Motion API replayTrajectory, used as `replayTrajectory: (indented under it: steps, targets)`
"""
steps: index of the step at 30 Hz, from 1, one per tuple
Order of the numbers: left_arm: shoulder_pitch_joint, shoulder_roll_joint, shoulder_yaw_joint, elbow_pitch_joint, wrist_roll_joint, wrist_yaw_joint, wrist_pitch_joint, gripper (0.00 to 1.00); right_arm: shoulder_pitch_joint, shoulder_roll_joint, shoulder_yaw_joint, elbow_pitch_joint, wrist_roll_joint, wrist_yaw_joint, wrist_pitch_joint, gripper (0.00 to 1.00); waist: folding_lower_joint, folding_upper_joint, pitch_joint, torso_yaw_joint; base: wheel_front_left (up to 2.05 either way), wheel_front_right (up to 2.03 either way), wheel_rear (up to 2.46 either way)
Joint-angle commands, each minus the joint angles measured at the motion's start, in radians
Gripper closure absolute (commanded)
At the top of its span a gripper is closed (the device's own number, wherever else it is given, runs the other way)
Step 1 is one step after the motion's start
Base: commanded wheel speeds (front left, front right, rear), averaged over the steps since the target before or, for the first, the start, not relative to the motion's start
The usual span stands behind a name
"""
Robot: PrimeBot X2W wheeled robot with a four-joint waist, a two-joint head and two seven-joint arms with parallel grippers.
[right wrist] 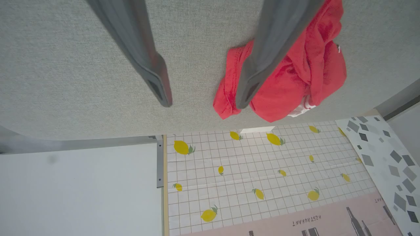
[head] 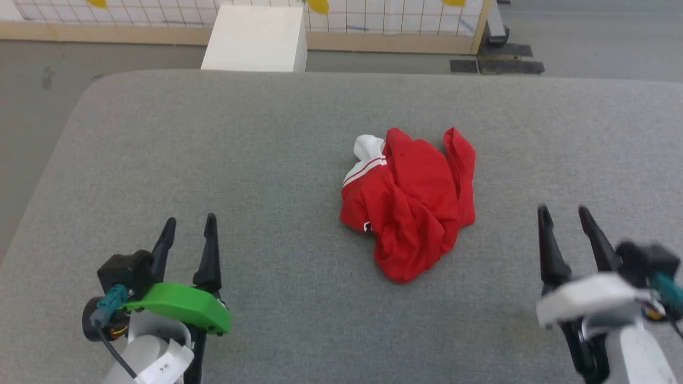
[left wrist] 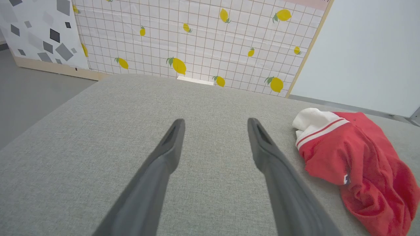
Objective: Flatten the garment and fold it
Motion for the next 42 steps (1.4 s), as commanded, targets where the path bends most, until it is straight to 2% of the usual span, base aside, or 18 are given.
replayTrajectory:
  steps: [1, 8, 17, 26, 30, 36, 37, 38, 39, 42]
  targets:
    - [-0.001, -0.007, -0.001, -0.006, 0.004, 0.003, -0.007, 0.00, -0.051, 0.001, 0.007, 0.004, -0.008, -0.002, 0.035, 0.00, 0.0000, 0.0000, 0.017, 0.007, 0.00, 0.00, 0.00]
    - [-0.039, -0.025, -0.016, -0.014, 0.019, -0.004, -0.008, 0.00, -0.264, -0.065, 0.068, 0.060, -0.014, -0.002, 0.320, 0.00, 0.0000, 0.0000, 0.089, 0.044, 0.00, 0.00, 0.00]
    - [-0.089, -0.055, -0.024, -0.009, 0.033, -0.015, -0.010, 0.00, -0.510, -0.194, 0.245, 0.155, 0.014, -0.002, 0.710, 0.00, 0.0000, 0.0000, 0.195, 0.106, 0.00, 0.00, 0.00]
    - [-0.135, -0.094, -0.027, 0.015, 0.045, -0.039, -0.012, 0.00, -0.627, -0.266, 0.397, 0.229, 0.019, -0.002, 0.943, 0.00, 0.0000, 0.0000, 0.269, 0.159, 0.00, 0.00, 0.00]
    - [-0.145, -0.112, -0.017, 0.019, 0.056, -0.049, -0.012, 0.00, -0.624, -0.294, 0.459, 0.257, 0.023, -0.002, 1.020, 0.00, 0.0000, 0.0000, 0.286, 0.174, 0.00, 0.00, 0.00]
    - [-0.141, -0.131, -0.001, 0.029, 0.070, -0.064, -0.012, 0.00, -0.584, -0.319, 0.512, 0.262, 0.104, -0.002, 1.120, 0.00, 0.0000, 0.0000, 0.289, 0.178, 0.00, 0.00, 0.00]
    - [-0.140, -0.134, 0.002, 0.032, 0.072, -0.067, -0.012, 0.00, -0.580, -0.323, 0.511, 0.255, 0.112, -0.002, 1.120, 0.53, 0.0000, 0.0000, 0.288, 0.176, 0.00, 0.00, 0.00]
    - [-0.139, -0.136, 0.004, 0.034, 0.074, -0.069, -0.012, 0.00, -0.578, -0.325, 0.505, 0.249, 0.118, -0.002, 1.112, 0.67, 0.0000, 0.0000, 0.285, 0.175, 0.00, 0.00, 0.00]
    - [-0.138, -0.137, 0.007, 0.037, 0.077, -0.072, -0.012, 0.00, -0.576, -0.327, 0.496, 0.242, 0.123, -0.002, 1.101, 1.00, 0.0000, 0.0000, 0.281, 0.172, 0.00, 0.00, 0.00]
    - [-0.136, -0.135, 0.013, 0.045, 0.083, -0.078, -0.012, 0.00, -0.580, -0.328, 0.461, 0.224, 0.129, -0.002, 1.042, 1.00, 0.0000, 0.0000, 0.261, 0.158, 0.00, 0.00, 0.00]
